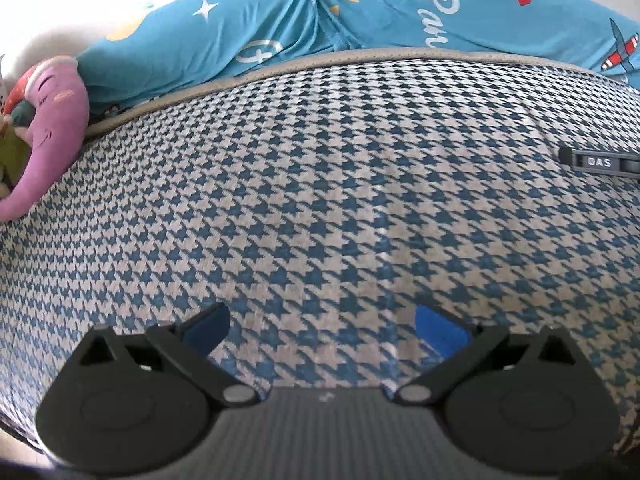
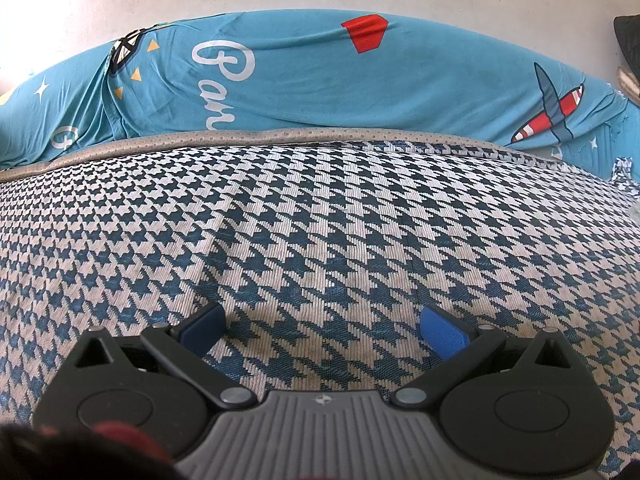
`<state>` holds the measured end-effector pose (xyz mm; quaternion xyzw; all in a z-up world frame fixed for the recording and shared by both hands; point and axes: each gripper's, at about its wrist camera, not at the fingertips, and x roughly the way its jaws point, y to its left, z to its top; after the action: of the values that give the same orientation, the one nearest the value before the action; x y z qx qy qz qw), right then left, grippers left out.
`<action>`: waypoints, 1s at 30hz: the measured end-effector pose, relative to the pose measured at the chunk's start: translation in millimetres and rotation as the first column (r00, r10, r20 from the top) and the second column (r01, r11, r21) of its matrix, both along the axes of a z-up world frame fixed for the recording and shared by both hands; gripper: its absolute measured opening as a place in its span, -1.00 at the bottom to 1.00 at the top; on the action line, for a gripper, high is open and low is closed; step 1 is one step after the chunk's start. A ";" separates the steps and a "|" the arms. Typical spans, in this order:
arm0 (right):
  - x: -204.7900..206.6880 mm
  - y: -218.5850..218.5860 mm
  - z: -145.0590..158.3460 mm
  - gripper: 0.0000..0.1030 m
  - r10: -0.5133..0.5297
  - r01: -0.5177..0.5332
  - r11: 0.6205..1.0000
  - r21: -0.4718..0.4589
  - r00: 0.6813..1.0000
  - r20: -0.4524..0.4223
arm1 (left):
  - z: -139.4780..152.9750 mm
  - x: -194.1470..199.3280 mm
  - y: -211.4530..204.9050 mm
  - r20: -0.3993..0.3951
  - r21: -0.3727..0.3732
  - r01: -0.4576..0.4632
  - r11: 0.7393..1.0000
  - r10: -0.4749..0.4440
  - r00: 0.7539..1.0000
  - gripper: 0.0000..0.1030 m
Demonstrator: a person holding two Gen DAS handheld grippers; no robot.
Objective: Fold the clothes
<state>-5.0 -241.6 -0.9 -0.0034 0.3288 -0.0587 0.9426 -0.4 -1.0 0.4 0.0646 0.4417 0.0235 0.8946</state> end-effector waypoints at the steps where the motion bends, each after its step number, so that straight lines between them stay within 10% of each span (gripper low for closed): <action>1: 0.0 0.0 0.0 1.00 0.000 0.000 1.000 0.000 1.000 0.000 | 1.1 -0.5 -1.6 0.001 0.007 0.008 1.000 -0.008 1.000 1.00; 30: -0.2 -0.1 0.5 1.00 0.000 0.000 1.000 0.000 1.000 0.000 | 40.8 -9.3 -58.3 -0.037 0.100 0.084 0.991 -0.081 0.996 1.00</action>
<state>-5.2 -241.7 -0.4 -0.0035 0.3290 -0.0587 0.9425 -9.7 -59.2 41.2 0.1285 0.4517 0.0079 0.8829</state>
